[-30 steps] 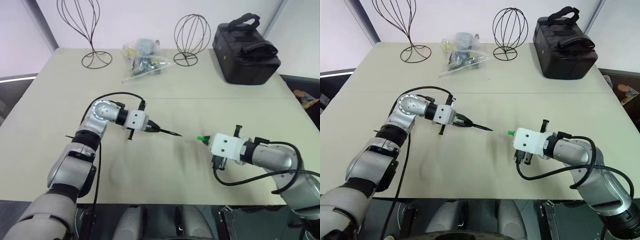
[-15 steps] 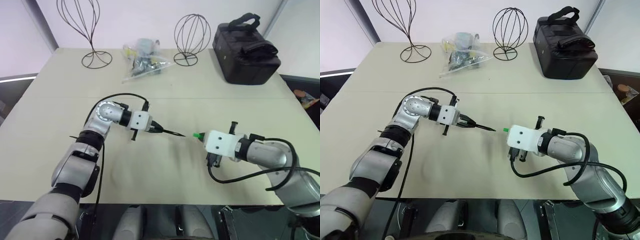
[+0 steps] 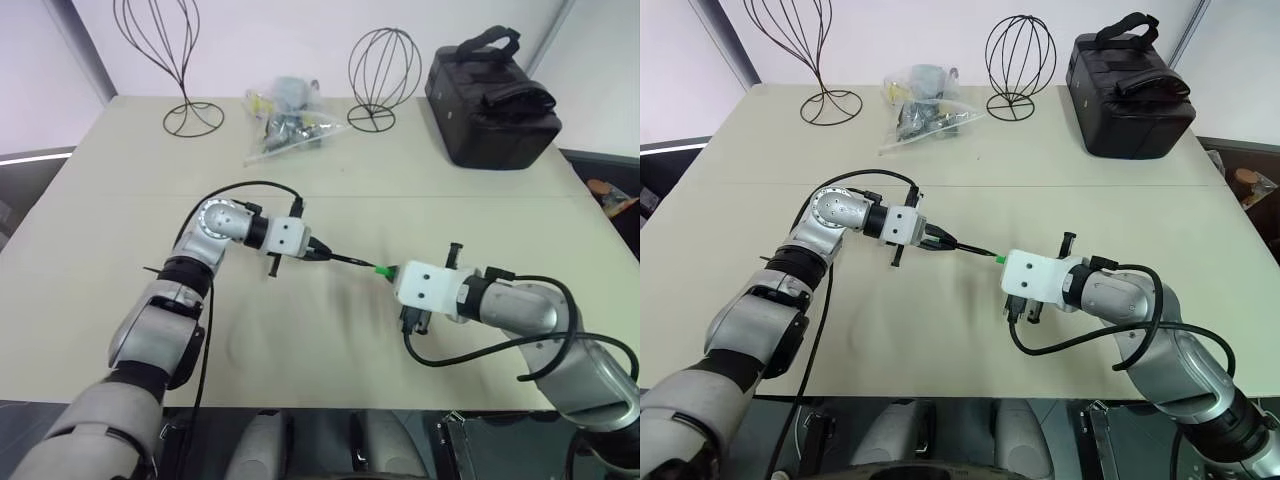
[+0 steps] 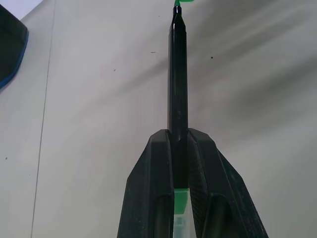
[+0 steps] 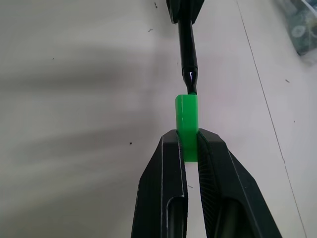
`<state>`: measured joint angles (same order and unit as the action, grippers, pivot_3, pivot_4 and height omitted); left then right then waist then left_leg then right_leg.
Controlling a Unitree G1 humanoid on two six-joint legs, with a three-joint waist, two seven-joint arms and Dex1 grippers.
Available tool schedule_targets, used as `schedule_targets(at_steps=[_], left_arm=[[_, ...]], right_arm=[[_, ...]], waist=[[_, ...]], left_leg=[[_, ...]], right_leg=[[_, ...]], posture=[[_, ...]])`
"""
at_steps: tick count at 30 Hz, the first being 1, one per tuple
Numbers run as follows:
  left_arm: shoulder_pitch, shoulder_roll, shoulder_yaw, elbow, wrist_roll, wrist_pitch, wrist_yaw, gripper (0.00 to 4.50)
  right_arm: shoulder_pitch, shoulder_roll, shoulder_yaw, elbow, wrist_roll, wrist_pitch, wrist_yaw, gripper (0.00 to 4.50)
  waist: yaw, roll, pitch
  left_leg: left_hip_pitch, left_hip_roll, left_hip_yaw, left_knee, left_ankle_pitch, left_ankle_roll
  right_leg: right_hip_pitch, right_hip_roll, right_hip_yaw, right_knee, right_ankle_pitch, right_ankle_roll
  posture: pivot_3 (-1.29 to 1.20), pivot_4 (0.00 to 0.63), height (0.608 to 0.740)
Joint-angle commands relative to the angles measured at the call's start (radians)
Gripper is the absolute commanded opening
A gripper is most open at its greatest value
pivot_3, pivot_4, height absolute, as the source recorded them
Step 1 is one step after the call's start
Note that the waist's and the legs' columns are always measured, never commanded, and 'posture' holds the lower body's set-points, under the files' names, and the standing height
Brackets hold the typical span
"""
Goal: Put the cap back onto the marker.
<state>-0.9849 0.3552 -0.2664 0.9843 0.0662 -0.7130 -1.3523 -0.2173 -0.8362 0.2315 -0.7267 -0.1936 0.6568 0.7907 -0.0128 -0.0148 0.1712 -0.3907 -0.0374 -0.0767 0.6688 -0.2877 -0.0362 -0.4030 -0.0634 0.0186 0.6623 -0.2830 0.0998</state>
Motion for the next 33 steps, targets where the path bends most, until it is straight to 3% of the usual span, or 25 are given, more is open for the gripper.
schedule_targets(at_steps=[1, 18, 33], left_arm=[[-0.024, 0.000, 0.002, -0.006, -0.005, -0.010, 0.001, 0.00], [-0.007, 0.024, 0.004, -0.020, -0.009, -0.008, -0.020, 0.00], [-0.012, 0.002, 0.002, -0.031, -0.011, 0.004, -0.018, 0.00]], right_arm=[[-0.014, 0.002, 0.001, -0.044, -0.015, 0.003, -0.009, 0.04], [0.029, -0.055, -0.061, -0.033, 0.003, -0.017, 0.005, 0.04], [0.010, -0.020, -0.032, -0.030, -0.003, -0.011, -0.007, 0.04]], waist=[[0.000, 0.000, 0.000], [0.000, 0.000, 0.000], [0.000, 0.000, 0.000]], left_leg=[[0.000, 0.000, 0.000, 0.000, 0.000, 0.000], [0.000, 0.000, 0.000, 0.000, 0.000, 0.000], [0.000, 0.000, 0.000, 0.000, 0.000, 0.000]], right_leg=[[0.000, 0.000, 0.000, 0.000, 0.000, 0.000], [0.000, 0.000, 0.000, 0.000, 0.000, 0.000], [0.000, 0.000, 0.000, 0.000, 0.000, 0.000]], posture=[[0.00, 0.150, 0.740], [0.00, 0.150, 0.740], [0.00, 0.150, 0.740]])
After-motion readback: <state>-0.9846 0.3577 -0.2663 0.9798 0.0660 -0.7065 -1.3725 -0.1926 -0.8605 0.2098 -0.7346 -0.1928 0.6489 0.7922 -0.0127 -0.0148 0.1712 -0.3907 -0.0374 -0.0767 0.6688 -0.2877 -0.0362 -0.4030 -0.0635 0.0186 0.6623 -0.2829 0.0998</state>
